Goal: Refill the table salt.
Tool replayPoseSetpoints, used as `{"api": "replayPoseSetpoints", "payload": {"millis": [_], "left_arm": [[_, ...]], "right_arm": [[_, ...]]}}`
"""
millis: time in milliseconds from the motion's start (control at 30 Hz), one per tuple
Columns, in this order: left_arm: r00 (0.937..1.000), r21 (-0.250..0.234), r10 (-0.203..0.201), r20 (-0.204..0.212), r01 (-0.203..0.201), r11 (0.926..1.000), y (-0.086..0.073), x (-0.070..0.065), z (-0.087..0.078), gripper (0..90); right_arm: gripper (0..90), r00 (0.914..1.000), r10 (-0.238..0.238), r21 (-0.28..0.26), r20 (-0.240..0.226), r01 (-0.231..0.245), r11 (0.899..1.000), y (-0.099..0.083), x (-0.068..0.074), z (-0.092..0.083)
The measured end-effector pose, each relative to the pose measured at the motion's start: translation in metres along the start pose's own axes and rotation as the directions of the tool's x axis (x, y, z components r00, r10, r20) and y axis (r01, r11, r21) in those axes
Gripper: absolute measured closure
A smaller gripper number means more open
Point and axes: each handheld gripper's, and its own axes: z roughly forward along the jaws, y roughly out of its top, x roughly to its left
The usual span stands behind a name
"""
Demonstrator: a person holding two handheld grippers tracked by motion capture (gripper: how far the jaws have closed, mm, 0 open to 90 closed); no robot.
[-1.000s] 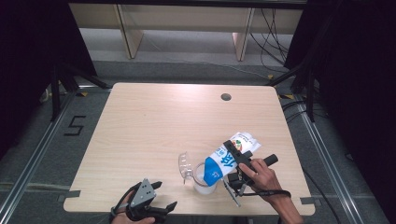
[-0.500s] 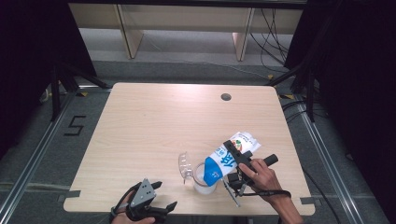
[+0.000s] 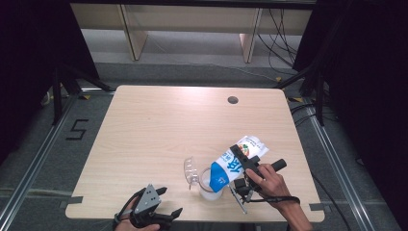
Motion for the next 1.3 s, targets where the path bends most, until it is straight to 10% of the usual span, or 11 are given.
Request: {"api": "replayPoseSetpoints", "payload": {"millis": [1300], "left_arm": [[1.0, 0.001, 0.0, 0.0, 0.0, 1.0, 0.0, 0.0, -0.0001, 15.3]], "right_arm": [[62.7, 0.9999, -0.014, -0.003, 0.009, 0.014, 1.0, -0.0009, -0.0006, -0.0004]]}}
